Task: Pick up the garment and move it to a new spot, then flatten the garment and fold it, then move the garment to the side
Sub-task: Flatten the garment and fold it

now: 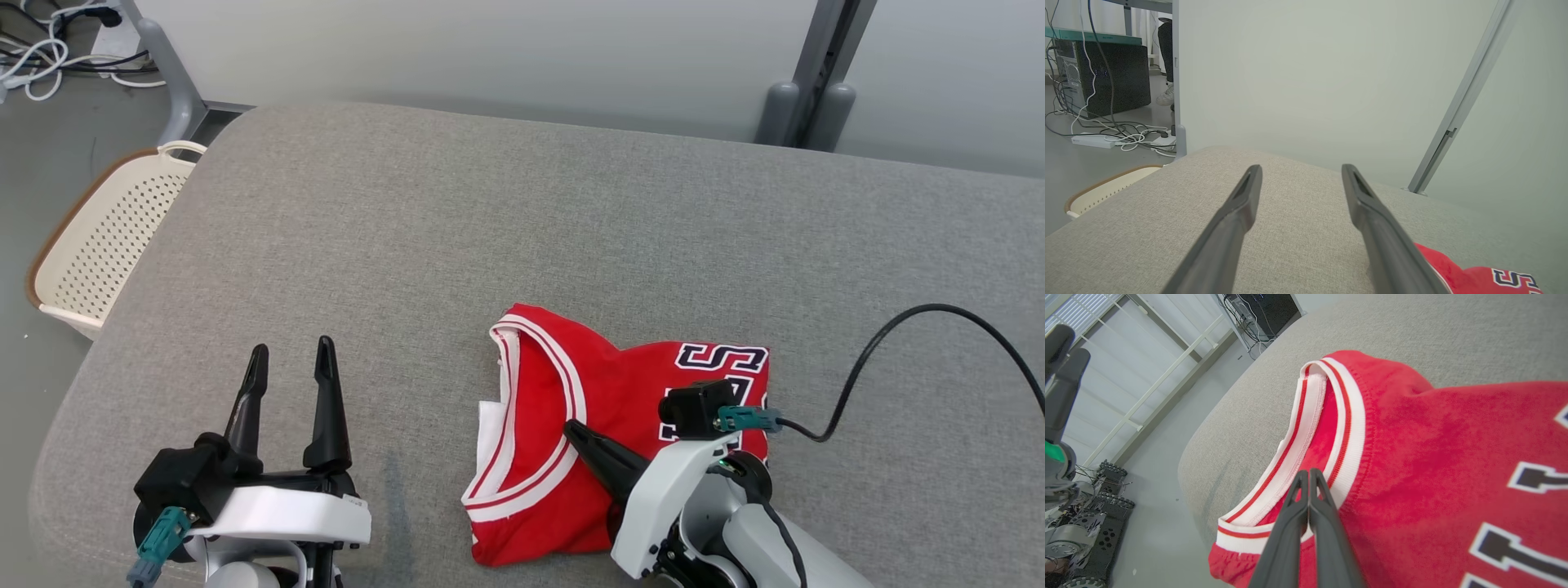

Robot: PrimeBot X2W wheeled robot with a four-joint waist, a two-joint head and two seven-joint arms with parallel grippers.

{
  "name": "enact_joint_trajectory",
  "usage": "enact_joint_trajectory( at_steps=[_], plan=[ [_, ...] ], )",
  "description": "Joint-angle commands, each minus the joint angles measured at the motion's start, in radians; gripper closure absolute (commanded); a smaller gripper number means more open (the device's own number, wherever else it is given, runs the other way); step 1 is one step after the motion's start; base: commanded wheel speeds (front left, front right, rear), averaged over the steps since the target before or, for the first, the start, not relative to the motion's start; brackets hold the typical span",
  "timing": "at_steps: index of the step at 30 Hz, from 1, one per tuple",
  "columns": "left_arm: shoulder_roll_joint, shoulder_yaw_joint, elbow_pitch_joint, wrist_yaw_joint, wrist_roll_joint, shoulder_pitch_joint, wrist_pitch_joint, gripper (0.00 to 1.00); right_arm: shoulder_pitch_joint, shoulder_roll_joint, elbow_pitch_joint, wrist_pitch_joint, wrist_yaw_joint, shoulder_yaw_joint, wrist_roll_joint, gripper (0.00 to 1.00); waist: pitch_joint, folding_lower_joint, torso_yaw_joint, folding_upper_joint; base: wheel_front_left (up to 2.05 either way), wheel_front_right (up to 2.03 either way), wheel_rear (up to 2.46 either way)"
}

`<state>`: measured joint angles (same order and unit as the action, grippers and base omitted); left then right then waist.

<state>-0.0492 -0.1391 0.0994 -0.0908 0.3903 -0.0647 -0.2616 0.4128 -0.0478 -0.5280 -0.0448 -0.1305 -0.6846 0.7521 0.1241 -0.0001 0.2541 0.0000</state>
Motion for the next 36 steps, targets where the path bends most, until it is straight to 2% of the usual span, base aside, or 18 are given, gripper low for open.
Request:
enact_joint_trajectory(
  at_steps=[1, 7, 16, 17, 19, 20, 21, 22, 27, 28, 32, 36],
  plan=[
    [-0.004, 0.003, 0.002, -0.002, 0.004, 0.002, -0.005, 0.00, 0.013, -0.006, -0.009, 0.008, -0.001, -0.009, 0.013, 1.00, 0.000, 0.0001, 0.003, 0.0000, 0.00, 0.00, 0.00],
    [-0.004, 0.003, 0.002, -0.005, 0.003, -0.004, -0.005, 0.00, 0.075, -0.006, -0.091, 0.057, -0.001, -0.098, 0.082, 1.00, -0.001, 0.0001, 0.013, 0.0000, 0.00, 0.00, 0.00],
    [-0.004, 0.002, -0.008, 0.001, -0.006, -0.006, -0.005, 0.00, 0.156, -0.006, -0.141, 0.209, -0.001, -0.085, 0.042, 1.00, -0.007, 0.0001, -0.024, 0.0000, 0.00, 0.00, 0.00],
    [-0.004, -0.001, -0.008, 0.002, -0.006, -0.009, -0.005, 0.00, 0.163, -0.006, -0.149, 0.231, -0.001, -0.075, 0.019, 0.95, -0.009, 0.0001, -0.029, 0.0000, 0.00, 0.00, 0.00],
    [-0.004, -0.008, -0.011, 0.004, -0.011, -0.014, -0.005, 0.00, 0.175, -0.006, -0.165, 0.267, -0.001, -0.043, -0.036, 0.64, -0.011, 0.0001, -0.039, 0.0000, 0.00, 0.00, 0.00],
    [-0.004, -0.013, -0.010, 0.005, -0.015, -0.017, -0.005, 0.00, 0.171, -0.006, -0.168, 0.279, -0.001, -0.022, -0.056, 0.40, -0.013, 0.0001, -0.044, 0.0000, 0.00, 0.00, 0.00],
    [-0.004, -0.016, -0.008, 0.007, -0.017, -0.019, -0.005, 0.00, 0.165, -0.006, -0.164, 0.289, -0.001, 0.002, -0.073, 0.07, -0.014, 0.0001, -0.049, 0.0000, 0.00, 0.00, 0.00],
    [-0.004, -0.019, -0.006, 0.009, -0.025, -0.023, -0.005, 0.00, 0.158, -0.005, -0.157, 0.297, -0.001, 0.029, -0.095, 0.00, -0.015, 0.0001, -0.054, 0.0000, 0.00, 0.00, 0.00],
    [-0.004, -0.039, -0.009, 0.011, -0.041, -0.033, -0.005, 0.00, 0.100, -0.006, -0.068, 0.311, 0.000, 0.200, -0.253, 0.00, -0.023, 0.0001, -0.084, 0.0000, 0.00, 0.00, 0.00],
    [-0.004, -0.039, -0.009, 0.011, -0.041, -0.033, -0.005, 0.00, 0.100, -0.006, -0.068, 0.311, 0.000, 0.200, -0.253, 0.00, -0.023, 0.0001, -0.084, 0.0000, 0.00, 0.00, 0.00],
    [-0.004, -0.043, -0.006, 0.008, -0.062, -0.038, -0.005, 0.00, -0.011, -0.006, 0.091, 0.310, 0.000, 0.353, -0.359, 0.00, -0.029, 0.0001, -0.110, 0.0000, 0.00, 0.00, 0.00],
    [-0.004, -0.038, 0.000, 0.007, -0.075, -0.021, -0.005, 0.00, -0.137, -0.005, 0.236, 0.310, -0.001, 0.480, -0.406, 0.00, -0.036, 0.0001, -0.133, 0.0000, 0.00, 0.00, 0.00]
  ],
)
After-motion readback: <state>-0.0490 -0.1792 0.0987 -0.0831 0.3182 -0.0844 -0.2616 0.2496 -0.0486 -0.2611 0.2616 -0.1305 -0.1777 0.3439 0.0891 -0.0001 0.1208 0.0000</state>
